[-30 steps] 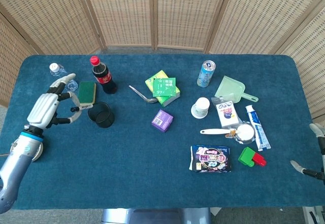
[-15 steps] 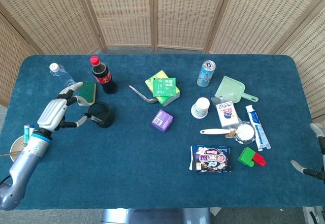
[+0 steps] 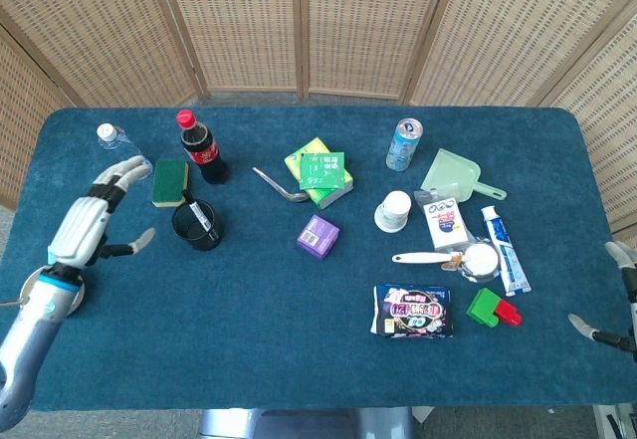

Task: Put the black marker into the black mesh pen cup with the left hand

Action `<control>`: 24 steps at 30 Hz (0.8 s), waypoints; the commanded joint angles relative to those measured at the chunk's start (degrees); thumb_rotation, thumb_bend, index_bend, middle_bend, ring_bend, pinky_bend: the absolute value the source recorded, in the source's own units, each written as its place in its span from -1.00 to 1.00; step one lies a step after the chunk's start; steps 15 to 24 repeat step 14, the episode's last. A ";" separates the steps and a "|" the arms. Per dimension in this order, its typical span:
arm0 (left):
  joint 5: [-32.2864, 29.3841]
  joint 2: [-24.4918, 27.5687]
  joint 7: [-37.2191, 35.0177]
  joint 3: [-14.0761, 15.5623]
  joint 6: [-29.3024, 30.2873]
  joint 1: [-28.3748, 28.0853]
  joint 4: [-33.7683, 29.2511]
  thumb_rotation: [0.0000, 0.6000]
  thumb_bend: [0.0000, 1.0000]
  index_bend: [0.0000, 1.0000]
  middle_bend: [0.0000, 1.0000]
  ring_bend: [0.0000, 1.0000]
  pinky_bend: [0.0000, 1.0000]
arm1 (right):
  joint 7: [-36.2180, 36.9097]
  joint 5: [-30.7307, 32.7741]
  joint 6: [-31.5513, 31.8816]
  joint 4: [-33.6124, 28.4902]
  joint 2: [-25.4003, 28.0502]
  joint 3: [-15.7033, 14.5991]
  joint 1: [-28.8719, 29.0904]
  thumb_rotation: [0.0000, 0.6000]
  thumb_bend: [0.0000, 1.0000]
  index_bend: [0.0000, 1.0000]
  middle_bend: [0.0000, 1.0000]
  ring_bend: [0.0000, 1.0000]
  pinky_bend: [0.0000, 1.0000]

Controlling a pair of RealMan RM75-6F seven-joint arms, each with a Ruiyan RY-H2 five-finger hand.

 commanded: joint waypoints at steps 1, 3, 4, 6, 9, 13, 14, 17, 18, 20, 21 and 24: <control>2.25 1.57 -0.03 2.09 3.31 3.20 0.22 1.00 -0.26 -0.83 -1.00 -1.00 -1.00 | -0.08 -0.05 0.05 -0.05 0.01 -0.04 -0.03 1.00 -1.00 -0.85 -1.00 -1.00 -1.00; 1.91 2.77 1.17 3.59 4.17 5.19 1.25 1.00 -0.26 -0.80 -1.00 -1.00 -1.00 | -0.19 -0.14 0.11 -0.10 -0.01 -0.07 -0.04 1.00 -1.00 -0.85 -1.00 -1.00 -1.00; 1.56 3.25 2.27 4.11 4.53 6.02 1.42 1.00 -0.25 -0.78 -1.00 -1.00 -1.00 | -0.26 -0.18 0.12 -0.12 -0.02 -0.08 -0.04 1.00 -1.00 -0.85 -1.00 -1.00 -1.00; 0.27 3.80 5.30 4.67 5.07 7.37 1.51 1.00 -0.25 -0.72 -1.00 -1.00 -1.00 | -0.46 -0.19 0.11 -0.14 -0.07 -0.11 -0.02 1.00 -1.00 -0.85 -1.00 -1.00 -1.00; -3.69 4.53 13.46 5.55 6.45 10.30 0.07 1.00 -0.25 -0.66 -1.00 -1.00 -1.00 | -0.88 -0.20 0.09 -0.30 -0.12 -0.16 -0.01 1.00 -1.00 -0.85 -1.00 -1.00 -1.00; -6.15 4.81 20.00 6.27 8.68 12.95 -2.06 1.00 -0.24 -0.59 -1.00 -1.00 -1.00 | -1.60 -0.01 0.29 -0.27 -0.26 -0.08 -0.05 1.00 -1.00 -0.85 -1.00 -1.00 -1.00; -6.41 4.81 21.12 6.56 9.12 13.54 -2.55 1.00 -0.24 -0.59 -1.00 -1.00 -1.00 | -1.78 0.08 0.31 -0.25 -0.30 -0.05 -0.05 1.00 -1.00 -0.85 -1.00 -1.00 -1.00; -6.41 4.81 21.12 6.56 9.12 13.54 -2.55 1.00 -0.24 -0.59 -1.00 -1.00 -1.00 | -1.78 0.08 0.31 -0.25 -0.30 -0.05 -0.05 1.00 -1.00 -0.85 -1.00 -1.00 -1.00; -6.41 4.81 21.12 6.56 9.12 13.54 -2.55 1.00 -0.24 -0.59 -1.00 -1.00 -1.00 | -1.78 0.08 0.31 -0.25 -0.30 -0.05 -0.05 1.00 -1.00 -0.85 -1.00 -1.00 -1.00; -6.41 4.81 21.12 6.56 9.12 13.54 -2.55 1.00 -0.24 -0.59 -1.00 -1.00 -1.00 | -1.78 0.08 0.31 -0.25 -0.30 -0.05 -0.05 1.00 -1.00 -0.85 -1.00 -1.00 -1.00; -6.41 4.81 21.12 6.56 9.12 13.54 -2.55 1.00 -0.24 -0.59 -1.00 -1.00 -1.00 | -1.78 0.08 0.31 -0.25 -0.30 -0.05 -0.05 1.00 -1.00 -0.85 -1.00 -1.00 -1.00; -6.41 4.81 21.12 6.56 9.12 13.54 -2.55 1.00 -0.24 -0.59 -1.00 -1.00 -1.00 | -1.78 0.08 0.31 -0.25 -0.30 -0.05 -0.05 1.00 -1.00 -0.85 -1.00 -1.00 -1.00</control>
